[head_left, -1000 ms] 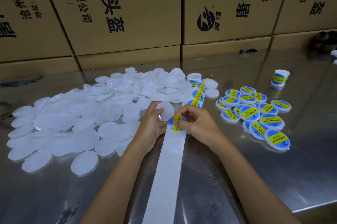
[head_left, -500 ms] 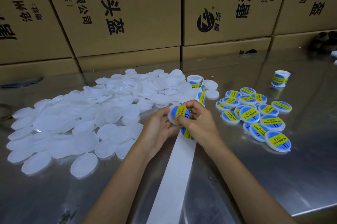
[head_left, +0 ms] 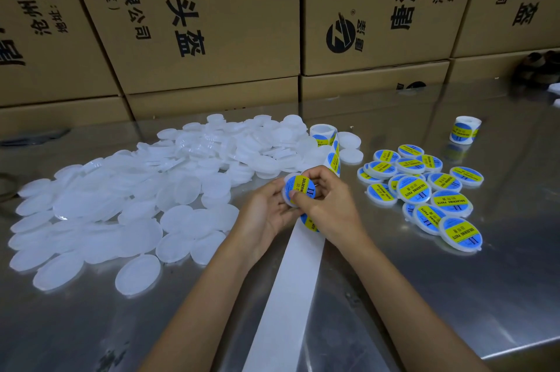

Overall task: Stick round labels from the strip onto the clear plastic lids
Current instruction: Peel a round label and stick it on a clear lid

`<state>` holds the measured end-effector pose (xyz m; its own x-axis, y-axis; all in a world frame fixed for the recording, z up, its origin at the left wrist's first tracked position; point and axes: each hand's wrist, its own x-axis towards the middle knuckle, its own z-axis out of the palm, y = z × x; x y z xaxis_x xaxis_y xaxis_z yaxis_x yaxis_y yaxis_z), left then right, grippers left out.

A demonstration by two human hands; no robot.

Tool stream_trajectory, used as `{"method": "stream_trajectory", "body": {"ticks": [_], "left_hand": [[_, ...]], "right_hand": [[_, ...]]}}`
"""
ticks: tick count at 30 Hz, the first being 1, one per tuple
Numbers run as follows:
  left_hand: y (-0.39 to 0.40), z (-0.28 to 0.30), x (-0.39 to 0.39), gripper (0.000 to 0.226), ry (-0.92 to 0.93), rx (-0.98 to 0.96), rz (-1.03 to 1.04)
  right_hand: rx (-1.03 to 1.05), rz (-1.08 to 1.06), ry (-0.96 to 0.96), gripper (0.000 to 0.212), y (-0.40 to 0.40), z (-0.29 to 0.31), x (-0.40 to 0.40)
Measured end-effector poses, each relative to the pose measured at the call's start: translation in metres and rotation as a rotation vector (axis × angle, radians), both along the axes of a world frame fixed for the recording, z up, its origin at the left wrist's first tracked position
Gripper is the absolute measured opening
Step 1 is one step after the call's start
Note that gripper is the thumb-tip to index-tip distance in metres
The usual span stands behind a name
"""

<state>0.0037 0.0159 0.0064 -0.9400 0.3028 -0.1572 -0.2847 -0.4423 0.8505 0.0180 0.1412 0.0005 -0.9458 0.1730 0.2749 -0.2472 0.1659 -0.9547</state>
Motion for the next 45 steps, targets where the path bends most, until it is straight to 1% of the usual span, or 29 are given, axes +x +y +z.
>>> {"method": "stream_trajectory", "body": {"ticks": [6, 11, 12, 13, 15, 16, 17, 19, 21, 23, 25, 27, 32, 34, 36, 37, 39, 42, 44, 45], "left_hand": [[0.0, -0.002, 0.0, 0.034, 0.019, -0.019, 0.02], [-0.001, -0.003, -0.002, 0.034, -0.001, 0.001, 0.035], [-0.001, -0.002, -0.002, 0.034, -0.007, 0.017, 0.035], [-0.002, -0.001, -0.002, 0.034, -0.014, 0.039, 0.033], [-0.004, 0.001, -0.001, 0.035, -0.041, 0.095, 0.018], [-0.005, 0.001, -0.001, 0.036, -0.052, 0.127, 0.009], [-0.006, 0.002, 0.0, 0.036, -0.056, 0.159, -0.002], [-0.007, 0.003, 0.0, 0.038, -0.041, 0.212, -0.022], [-0.008, 0.003, 0.0, 0.041, 0.006, 0.218, -0.041], [-0.009, 0.001, 0.0, 0.041, 0.068, 0.166, -0.036], [-0.008, 0.0, -0.001, 0.04, 0.117, 0.092, 0.002], [-0.007, 0.001, 0.0, 0.037, 0.136, 0.046, 0.032], [-0.005, 0.005, 0.002, 0.034, 0.078, 0.035, 0.061], [-0.006, 0.005, 0.001, 0.033, 0.098, 0.005, 0.058], [-0.006, 0.003, 0.001, 0.028, 0.161, -0.071, 0.07], [-0.006, 0.002, 0.001, 0.029, 0.192, -0.125, 0.092], [-0.006, 0.0, 0.002, 0.039, 0.237, -0.212, 0.134], [-0.008, -0.001, 0.001, 0.054, 0.304, -0.277, 0.153], [-0.01, 0.0, 0.001, 0.053, 0.346, -0.318, 0.178], [-0.01, 0.0, 0.001, 0.049, 0.354, -0.304, 0.186]], "right_hand": [[0.063, -0.034, 0.031, 0.025, 0.0, -0.005, -0.002], [0.246, -0.143, 0.155, 0.026, 0.0, -0.008, -0.003], [0.271, -0.16, 0.167, 0.029, 0.0, -0.009, -0.004], [0.28, -0.172, 0.167, 0.037, 0.001, -0.009, -0.004], [0.27, -0.184, 0.138, 0.056, 0.005, -0.01, -0.005], [0.27, -0.188, 0.109, 0.06, 0.005, -0.01, -0.005], [0.274, -0.19, 0.076, 0.06, 0.006, -0.01, -0.005], [0.277, -0.182, 0.019, 0.054, 0.005, -0.012, -0.006], [0.298, -0.177, -0.022, 0.046, 0.004, -0.014, -0.008], [0.361, -0.21, -0.041, 0.048, 0.004, -0.015, -0.007], [0.452, -0.253, -0.035, 0.054, 0.005, -0.015, -0.006], [0.504, -0.249, -0.031, 0.057, 0.003, -0.016, -0.004], [0.503, -0.271, 0.011, 0.05, 0.006, -0.017, -0.006], [0.514, -0.276, 0.034, 0.045, 0.007, -0.017, -0.007], [0.526, -0.27, 0.057, 0.041, 0.008, -0.016, -0.007], [0.535, -0.265, 0.064, 0.039, 0.008, -0.016, -0.007], [0.544, -0.254, 0.081, 0.036, 0.009, -0.016, -0.007], [0.532, -0.231, 0.105, 0.033, 0.01, -0.015, -0.007], [0.51, -0.209, 0.115, 0.032, 0.011, -0.015, -0.006], [0.495, -0.194, 0.116, 0.033, 0.011, -0.014, -0.006]]}}
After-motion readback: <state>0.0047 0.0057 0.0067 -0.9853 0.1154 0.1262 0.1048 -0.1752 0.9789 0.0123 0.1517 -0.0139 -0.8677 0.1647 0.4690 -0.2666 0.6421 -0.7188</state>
